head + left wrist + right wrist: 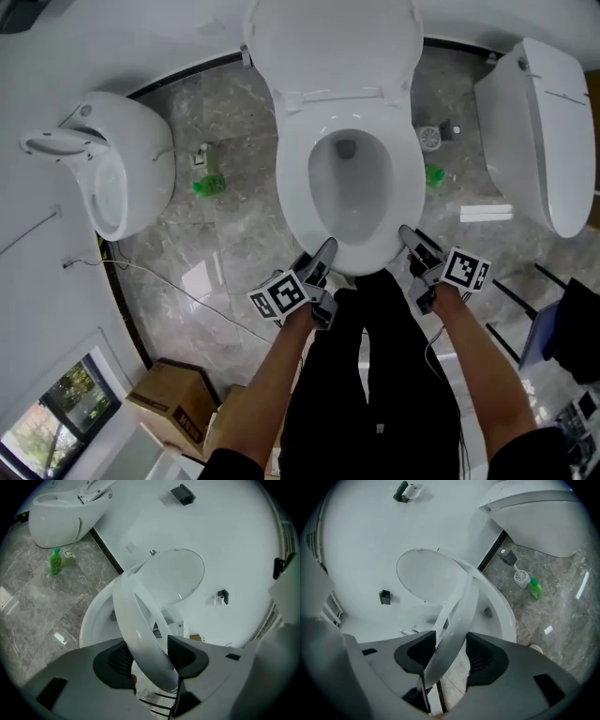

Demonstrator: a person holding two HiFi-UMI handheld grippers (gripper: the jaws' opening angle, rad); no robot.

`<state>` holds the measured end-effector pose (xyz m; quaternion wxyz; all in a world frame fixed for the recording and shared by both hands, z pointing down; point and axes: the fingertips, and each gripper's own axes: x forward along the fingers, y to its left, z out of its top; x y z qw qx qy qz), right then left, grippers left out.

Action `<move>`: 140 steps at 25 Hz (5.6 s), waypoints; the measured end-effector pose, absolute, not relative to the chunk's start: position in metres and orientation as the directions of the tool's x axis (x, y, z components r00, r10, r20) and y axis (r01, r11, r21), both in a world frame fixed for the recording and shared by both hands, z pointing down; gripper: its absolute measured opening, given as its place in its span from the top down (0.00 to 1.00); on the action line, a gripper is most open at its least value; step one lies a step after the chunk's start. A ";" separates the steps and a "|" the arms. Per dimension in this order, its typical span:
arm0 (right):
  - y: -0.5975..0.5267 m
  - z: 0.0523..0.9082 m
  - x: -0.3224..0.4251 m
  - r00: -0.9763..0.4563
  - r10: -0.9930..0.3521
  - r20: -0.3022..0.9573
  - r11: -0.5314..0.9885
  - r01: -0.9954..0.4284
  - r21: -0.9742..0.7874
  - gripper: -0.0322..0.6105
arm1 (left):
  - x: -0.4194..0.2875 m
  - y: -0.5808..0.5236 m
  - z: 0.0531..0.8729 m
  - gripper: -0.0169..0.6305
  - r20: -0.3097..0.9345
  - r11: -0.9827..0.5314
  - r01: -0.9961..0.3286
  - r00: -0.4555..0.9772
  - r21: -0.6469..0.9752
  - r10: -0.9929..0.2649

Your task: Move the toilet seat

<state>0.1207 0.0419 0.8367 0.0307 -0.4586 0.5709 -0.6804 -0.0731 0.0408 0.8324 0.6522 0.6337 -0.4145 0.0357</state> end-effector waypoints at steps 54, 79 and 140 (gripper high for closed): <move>-0.083 0.699 0.127 -0.507 -0.555 0.659 -0.489 -0.442 -0.752 0.57 | -0.058 -0.088 0.686 0.51 0.620 0.253 -0.567 0.740 0.784 -0.261; -0.156 0.647 0.132 -0.644 -0.576 0.504 -0.361 -0.352 -0.863 0.53 | -0.048 -0.176 0.633 0.51 0.568 0.293 -0.486 0.698 0.823 -0.437; -0.276 0.580 0.087 -0.730 -0.575 0.369 -0.100 -0.385 -0.917 0.56 | -0.046 -0.299 0.591 0.47 0.417 0.122 -0.456 0.631 0.881 -0.654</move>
